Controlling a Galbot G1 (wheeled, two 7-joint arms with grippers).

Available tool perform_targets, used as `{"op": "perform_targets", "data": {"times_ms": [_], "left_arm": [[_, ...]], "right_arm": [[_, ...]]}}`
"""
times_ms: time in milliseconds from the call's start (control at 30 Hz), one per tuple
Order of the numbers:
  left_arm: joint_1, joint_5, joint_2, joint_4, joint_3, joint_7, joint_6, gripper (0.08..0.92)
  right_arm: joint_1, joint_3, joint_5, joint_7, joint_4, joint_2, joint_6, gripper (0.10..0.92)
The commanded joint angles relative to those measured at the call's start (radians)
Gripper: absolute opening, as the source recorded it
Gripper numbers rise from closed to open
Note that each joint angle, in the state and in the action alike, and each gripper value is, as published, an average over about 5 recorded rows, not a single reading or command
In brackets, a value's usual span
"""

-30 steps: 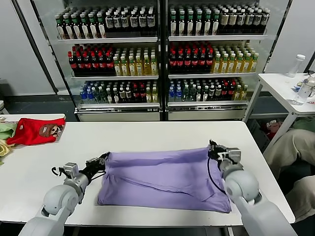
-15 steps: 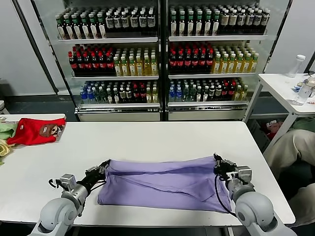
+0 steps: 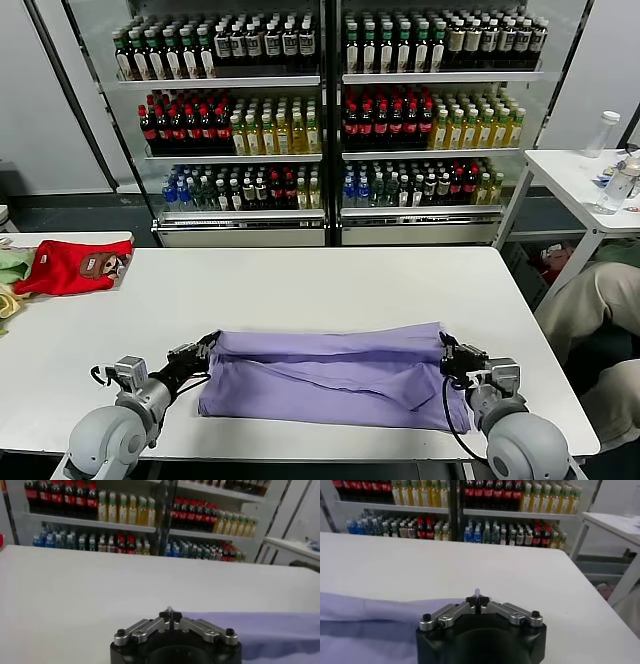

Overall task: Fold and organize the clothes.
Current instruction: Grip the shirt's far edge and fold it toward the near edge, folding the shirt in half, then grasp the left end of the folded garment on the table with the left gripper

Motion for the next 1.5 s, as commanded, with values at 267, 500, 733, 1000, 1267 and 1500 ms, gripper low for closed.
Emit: {"op": "perform_targets", "data": {"times_ms": [267,500,733,1000,1267,1500], "left_arm": [[0.061,0.131,-0.004,-0.068,-0.058,-0.094,0.018,0.35],[0.159,0.03,-0.053,-0.202,-0.051,-0.203,0.054,0.549],[0.082,-0.029,-0.147,-0.125,0.061,-0.4,0.079,0.748],[0.036,-0.014,-0.174,-0.068,0.115,-0.474,0.095,0.822],[0.05,-0.013,-0.182,-0.082,0.137,-0.485,0.089,0.806],[0.054,0.033,-0.184,-0.089,0.162,-0.482,0.077,0.62]], "right_arm": [[-0.193,0.086,-0.03,-0.018,0.17,0.011,-0.009,0.404],[-0.229,0.186,-0.032,-0.024,0.214,0.018,-0.008,0.585],[-0.266,0.188,-0.083,-0.034,0.224,0.054,-0.007,0.781],[-0.275,0.14,-0.158,-0.045,0.221,0.085,-0.001,0.822],[-0.263,0.132,-0.176,-0.046,0.213,0.092,-0.001,0.823],[-0.253,0.113,-0.199,-0.047,0.211,0.104,-0.005,0.823]]}}
